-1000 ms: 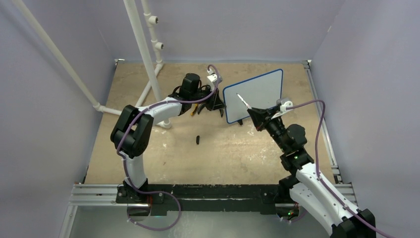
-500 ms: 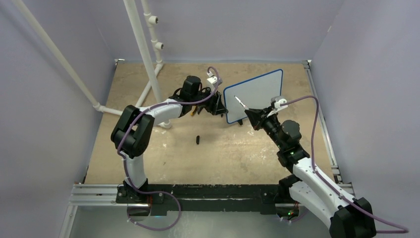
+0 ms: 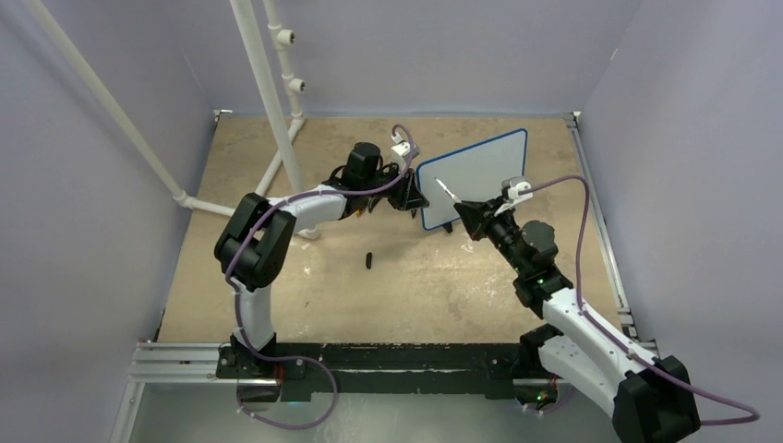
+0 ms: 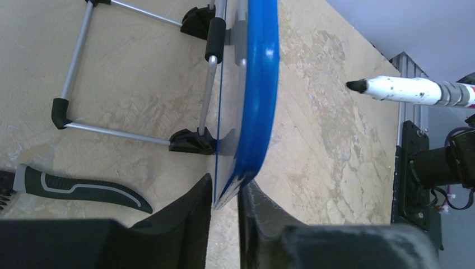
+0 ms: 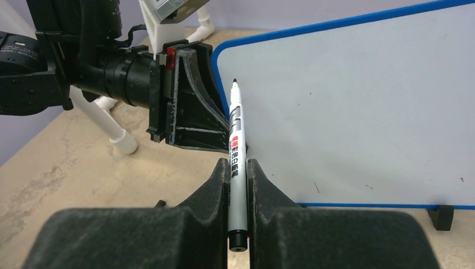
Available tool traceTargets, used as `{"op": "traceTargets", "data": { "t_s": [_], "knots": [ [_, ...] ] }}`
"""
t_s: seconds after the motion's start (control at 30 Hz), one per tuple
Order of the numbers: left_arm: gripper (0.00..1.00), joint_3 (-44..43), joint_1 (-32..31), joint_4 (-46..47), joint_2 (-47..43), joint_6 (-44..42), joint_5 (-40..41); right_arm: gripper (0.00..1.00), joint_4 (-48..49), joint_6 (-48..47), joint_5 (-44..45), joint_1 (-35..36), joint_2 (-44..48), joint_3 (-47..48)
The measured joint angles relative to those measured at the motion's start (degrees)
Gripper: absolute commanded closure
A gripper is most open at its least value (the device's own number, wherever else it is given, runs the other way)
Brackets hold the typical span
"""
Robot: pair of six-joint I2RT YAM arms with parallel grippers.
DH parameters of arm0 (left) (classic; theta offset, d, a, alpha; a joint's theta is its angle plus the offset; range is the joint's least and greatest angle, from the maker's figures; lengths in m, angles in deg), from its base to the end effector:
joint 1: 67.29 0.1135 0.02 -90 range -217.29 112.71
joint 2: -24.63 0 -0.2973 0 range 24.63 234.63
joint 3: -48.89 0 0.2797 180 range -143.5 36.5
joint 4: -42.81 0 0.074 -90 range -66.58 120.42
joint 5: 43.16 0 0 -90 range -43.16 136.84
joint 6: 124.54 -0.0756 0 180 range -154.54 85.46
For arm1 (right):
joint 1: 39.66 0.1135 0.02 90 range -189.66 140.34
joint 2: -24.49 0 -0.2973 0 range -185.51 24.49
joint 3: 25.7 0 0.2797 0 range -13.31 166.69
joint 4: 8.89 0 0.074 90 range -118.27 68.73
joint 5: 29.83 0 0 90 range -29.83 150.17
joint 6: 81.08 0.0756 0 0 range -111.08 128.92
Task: Write a sentence on the whiteboard
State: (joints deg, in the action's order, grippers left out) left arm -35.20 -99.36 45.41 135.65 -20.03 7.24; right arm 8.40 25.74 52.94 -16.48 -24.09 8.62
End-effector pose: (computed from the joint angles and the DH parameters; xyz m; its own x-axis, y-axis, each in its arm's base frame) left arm 0.3952 -0.3045 0.2099 -0.5638 0.1254 -0.8163 0.7851 0.3884 -0.4825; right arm 0.2198 0.1045 0.2754 -0.0999 0.2695 -0.9578 -0.4984 0.8196 0.2826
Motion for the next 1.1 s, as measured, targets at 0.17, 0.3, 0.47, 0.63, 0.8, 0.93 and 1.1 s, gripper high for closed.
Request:
{"op": "traceTargets", "data": {
  "t_s": [0.17, 0.3, 0.47, 0.63, 0.8, 0.93, 1.1],
  "knots": [
    [1.00, 0.00, -0.22, 0.04, 0.20, -0.52, 0.39, 1.00, 1.20, -0.02, 0.04, 0.00, -1.75, 0.07],
    [1.00, -0.09, -0.20, -0.09, 0.20, -1.51, 0.72, 1.00, 2.14, -0.20, 0.15, 0.00, -2.99, 0.61],
    [1.00, -0.22, -0.22, -0.52, 0.20, -3.10, 0.85, 1.00, 3.26, -0.44, 0.20, 0.00, -4.66, 1.36],
    [1.00, -0.48, -0.22, -1.31, 0.20, -4.20, 0.87, 1.00, 4.35, -0.55, 0.22, 0.00, -5.66, 1.81],
    [1.00, -0.72, -0.24, -1.88, 0.20, -4.85, 0.85, 1.00, 4.70, -0.61, 0.61, 0.00, -6.93, 2.16],
    [1.00, -0.85, -0.24, -2.23, 0.20, -5.14, 0.85, 1.00, 4.94, -0.66, 0.70, 0.00, -7.98, 2.82],
    [1.00, -0.85, -0.24, -2.25, 0.20, -5.27, 0.83, 1.00, 5.55, -0.83, 0.85, 0.00, -9.07, 3.45]
  ]
}}
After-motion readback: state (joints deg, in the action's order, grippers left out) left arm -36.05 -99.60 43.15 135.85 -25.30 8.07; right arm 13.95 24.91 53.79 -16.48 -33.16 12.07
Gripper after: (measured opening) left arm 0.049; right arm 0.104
